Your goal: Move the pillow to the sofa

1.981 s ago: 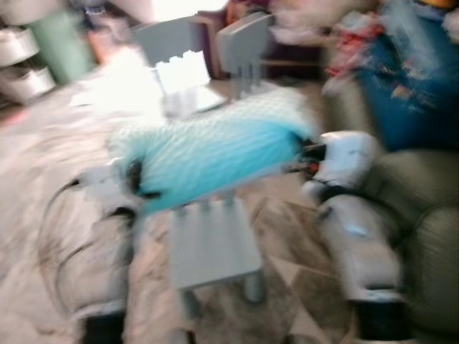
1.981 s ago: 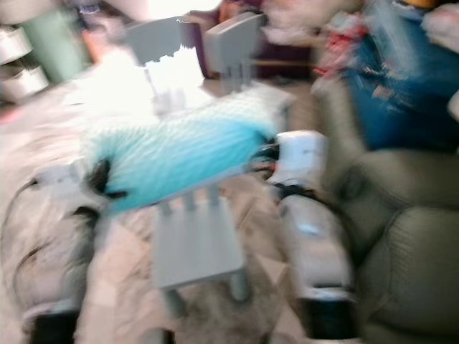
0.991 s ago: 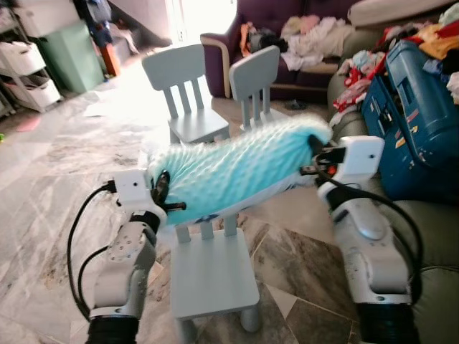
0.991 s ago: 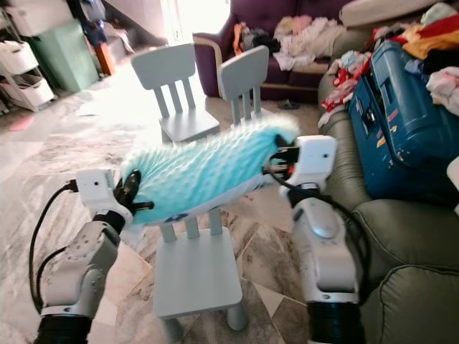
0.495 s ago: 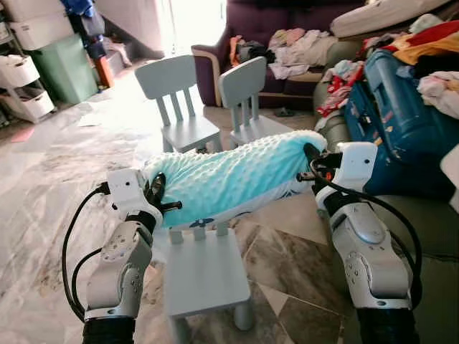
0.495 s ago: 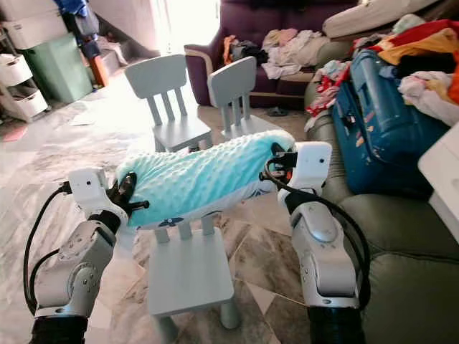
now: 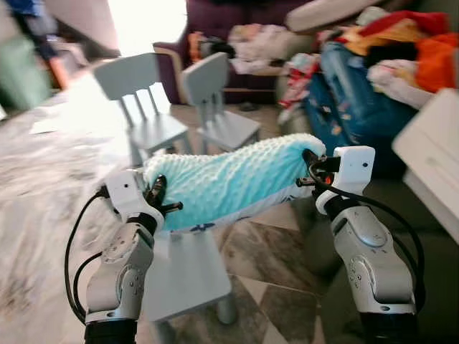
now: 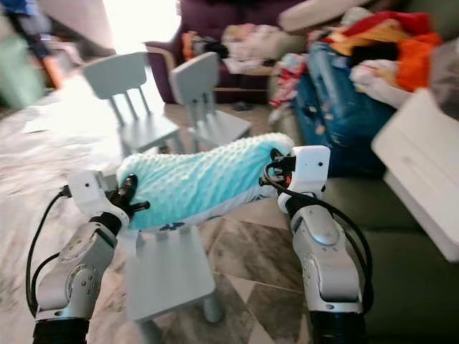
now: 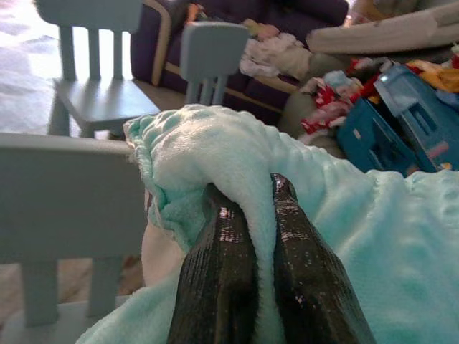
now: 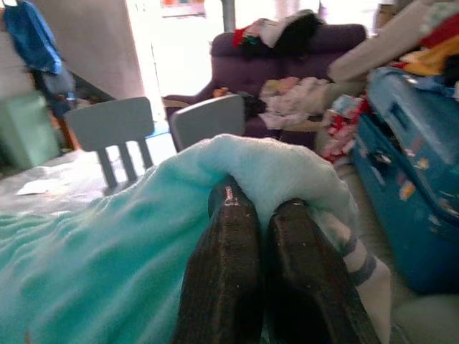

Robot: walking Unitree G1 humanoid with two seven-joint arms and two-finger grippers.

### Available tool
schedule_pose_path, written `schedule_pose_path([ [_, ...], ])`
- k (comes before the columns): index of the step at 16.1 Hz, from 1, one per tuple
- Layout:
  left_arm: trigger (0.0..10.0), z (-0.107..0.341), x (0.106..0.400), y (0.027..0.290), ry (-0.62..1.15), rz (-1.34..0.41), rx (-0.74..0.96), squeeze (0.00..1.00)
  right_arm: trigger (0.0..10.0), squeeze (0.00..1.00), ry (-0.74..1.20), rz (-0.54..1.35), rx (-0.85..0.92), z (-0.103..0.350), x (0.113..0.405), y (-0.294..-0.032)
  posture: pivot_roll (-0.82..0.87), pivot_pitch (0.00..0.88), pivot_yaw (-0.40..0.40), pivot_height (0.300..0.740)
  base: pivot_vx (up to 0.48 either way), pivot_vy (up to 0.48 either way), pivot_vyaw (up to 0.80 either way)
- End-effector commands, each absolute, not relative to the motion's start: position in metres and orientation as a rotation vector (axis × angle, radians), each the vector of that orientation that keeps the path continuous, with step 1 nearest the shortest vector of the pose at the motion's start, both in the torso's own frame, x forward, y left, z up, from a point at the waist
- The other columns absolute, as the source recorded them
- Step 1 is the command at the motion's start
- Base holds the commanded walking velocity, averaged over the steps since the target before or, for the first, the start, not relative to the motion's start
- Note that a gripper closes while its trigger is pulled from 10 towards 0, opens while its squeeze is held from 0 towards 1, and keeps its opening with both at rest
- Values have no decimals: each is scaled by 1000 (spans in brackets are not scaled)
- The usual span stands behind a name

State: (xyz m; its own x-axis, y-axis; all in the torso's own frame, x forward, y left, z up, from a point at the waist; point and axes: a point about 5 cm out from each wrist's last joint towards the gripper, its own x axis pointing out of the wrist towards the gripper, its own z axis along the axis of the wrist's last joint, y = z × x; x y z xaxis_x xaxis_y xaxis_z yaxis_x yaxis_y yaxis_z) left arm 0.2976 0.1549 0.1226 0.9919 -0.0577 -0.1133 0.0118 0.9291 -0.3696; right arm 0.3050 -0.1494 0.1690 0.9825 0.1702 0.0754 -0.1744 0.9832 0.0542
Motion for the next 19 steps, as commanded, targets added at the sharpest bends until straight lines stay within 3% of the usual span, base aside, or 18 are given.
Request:
schedule_pose_path([
  [1,10000,130,297,157,93,-29,-380,0,10000,0,-109,181,60,180,303,-148,-166,0,22,740,0,0,-800],
  [12,10000,131,298,152,112,-55,-427,0,10000,0,-96,191,60,180,301,-148,-174,0,18,740,0,0,-655],
  [19,10000,130,297,148,129,-75,-443,0,10000,0,-100,203,59,181,301,-146,-174,0,16,740,0,99,0],
])
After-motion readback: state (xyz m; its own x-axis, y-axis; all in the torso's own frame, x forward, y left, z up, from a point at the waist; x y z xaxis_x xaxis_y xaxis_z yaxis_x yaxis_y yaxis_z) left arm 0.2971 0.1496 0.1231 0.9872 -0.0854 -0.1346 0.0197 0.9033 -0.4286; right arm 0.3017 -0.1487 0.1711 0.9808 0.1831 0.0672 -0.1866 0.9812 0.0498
